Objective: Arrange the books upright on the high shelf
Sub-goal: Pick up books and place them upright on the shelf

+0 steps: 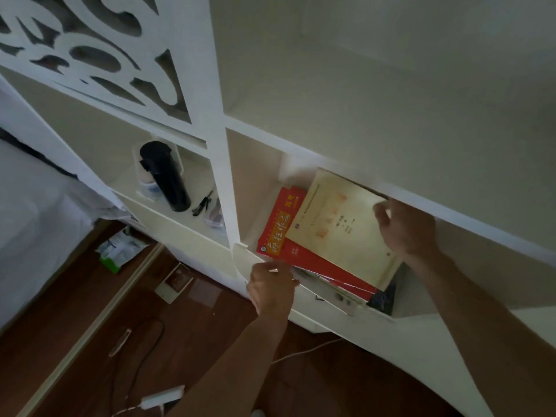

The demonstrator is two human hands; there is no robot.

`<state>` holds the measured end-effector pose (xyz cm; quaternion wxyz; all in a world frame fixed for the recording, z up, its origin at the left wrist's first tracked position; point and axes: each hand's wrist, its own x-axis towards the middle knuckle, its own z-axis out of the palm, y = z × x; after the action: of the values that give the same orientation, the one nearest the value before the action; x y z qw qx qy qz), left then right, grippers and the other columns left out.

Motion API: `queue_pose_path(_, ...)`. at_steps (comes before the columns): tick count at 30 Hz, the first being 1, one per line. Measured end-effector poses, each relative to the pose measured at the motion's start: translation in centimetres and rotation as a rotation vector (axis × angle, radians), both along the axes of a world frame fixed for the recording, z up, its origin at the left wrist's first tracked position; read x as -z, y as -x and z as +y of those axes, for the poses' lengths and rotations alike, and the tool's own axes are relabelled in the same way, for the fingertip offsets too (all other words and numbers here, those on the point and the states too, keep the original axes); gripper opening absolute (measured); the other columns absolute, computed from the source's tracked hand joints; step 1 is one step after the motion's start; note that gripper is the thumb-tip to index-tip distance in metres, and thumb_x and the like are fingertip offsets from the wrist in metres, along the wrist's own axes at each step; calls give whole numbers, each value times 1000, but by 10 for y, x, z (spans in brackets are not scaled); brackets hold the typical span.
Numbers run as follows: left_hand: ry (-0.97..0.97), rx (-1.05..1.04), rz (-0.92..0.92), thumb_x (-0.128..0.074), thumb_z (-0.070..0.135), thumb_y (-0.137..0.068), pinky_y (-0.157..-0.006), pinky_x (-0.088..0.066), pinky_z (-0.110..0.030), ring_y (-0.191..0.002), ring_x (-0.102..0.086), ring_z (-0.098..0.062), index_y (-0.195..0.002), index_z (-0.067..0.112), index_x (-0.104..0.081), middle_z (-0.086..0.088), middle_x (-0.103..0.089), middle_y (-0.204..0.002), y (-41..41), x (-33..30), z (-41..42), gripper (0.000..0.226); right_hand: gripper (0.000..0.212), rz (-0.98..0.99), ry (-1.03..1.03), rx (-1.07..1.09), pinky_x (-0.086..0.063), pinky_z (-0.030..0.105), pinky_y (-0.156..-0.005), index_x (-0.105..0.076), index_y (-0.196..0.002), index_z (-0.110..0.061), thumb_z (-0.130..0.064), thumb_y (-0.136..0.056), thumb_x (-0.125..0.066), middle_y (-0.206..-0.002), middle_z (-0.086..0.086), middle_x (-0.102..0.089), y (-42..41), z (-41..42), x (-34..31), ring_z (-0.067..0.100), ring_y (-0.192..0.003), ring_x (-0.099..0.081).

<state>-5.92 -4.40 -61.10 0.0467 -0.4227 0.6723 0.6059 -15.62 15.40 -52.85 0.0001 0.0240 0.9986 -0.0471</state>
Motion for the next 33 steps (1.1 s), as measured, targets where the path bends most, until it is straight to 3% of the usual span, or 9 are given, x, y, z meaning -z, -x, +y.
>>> queue_pose_path(3, 18, 149, -43, -60, 37, -97, -83, -48, -32, -88, -64, -23, -95, 11, -68, 0, -70, -90, 3, -7, 14, 27, 49, -166, -33, -124, -47, 38, -97, -51, -141, -12, -43, -103, -51, -135, 14, -62, 10, -15, -3, 31, -121, -61)
queue_pose_path(5, -7, 111, -67, -58, 37, -96, -89, -51, -37, -96, -63, -27, -105, 11, -67, -4, -69, -99, 10, -7, 19, 29, 77, -308, -38, -184, -38, 40, -109, -34, -153, -18, -56, -92, -64, -152, 11, -43, 4, -24, -3, 31, -138, -45)
queue_pose_path(8, -254, -34, -38, -54, 41, -94, -93, -57, -46, -95, -70, -26, -101, 21, -68, -6, -73, -98, 18, -6, 19, 26, 111, -366, -157, -287, -42, 44, -105, -27, -150, -31, -84, -62, -71, -145, 11, -34, -20, -31, 15, 32, -130, -43)
queue_pose_path(12, -373, -116, 2, -55, 35, -99, -84, -58, -40, -95, -72, -24, -87, 22, -74, -4, -76, -89, 12, 0, 18, 26, 126, -237, -290, -327, -48, 46, -95, -22, -151, -27, -87, -51, -72, -140, 14, -35, -45, -31, 51, 33, -123, -43)
queue_pose_path(16, -448, -106, 59, -58, 42, -100, -70, -46, -24, -95, -69, -16, -96, 23, -75, -1, -76, -97, 4, -2, 17, 26, 111, -50, -305, -390, -54, 41, -73, -43, -141, -17, -74, -53, -78, -127, 16, -46, -47, -25, 61, 32, -106, -53)
queue_pose_path(19, -406, -49, 131, -54, 42, -103, -73, -46, -25, -97, -68, -15, -94, 25, -72, 1, -75, -99, -1, -6, 19, 27, 75, 93, -302, -449, -38, 26, -54, -56, -118, -12, -62, -64, -70, -100, 8, -57, -47, -14, 59, 26, -81, -59)
queue_pose_path(22, -396, -66, 151, -54, 44, -102, -74, -50, -26, -94, -68, -18, -103, 19, -69, -1, -72, -96, -2, -13, 24, 29, 56, 227, -216, -477, -52, 28, -51, -58, -114, -8, -46, -77, -75, -95, 9, -67, -46, -6, 55, 26, -75, -67)
queue_pose_path(27, -631, -10, 45, -81, 64, -72, -75, -63, -38, -94, -74, -24, -129, 24, -45, -8, -69, -115, 38, -28, 54, 78, 48, 141, -163, -502, -53, 27, -58, -63, -114, -12, -52, -87, -59, -99, 3, -70, -53, -10, 40, 21, -83, -70)
queue_pose_path(33, -545, -173, 147, -74, 23, -91, -88, -60, -47, -104, -64, -23, -122, 25, -37, -4, -60, -123, 30, -21, 55, 49, 67, -318, 219, -288, -40, 32, -109, -55, -140, -27, -69, -88, -56, -141, -4, -54, -59, -13, 0, 17, -130, -50)
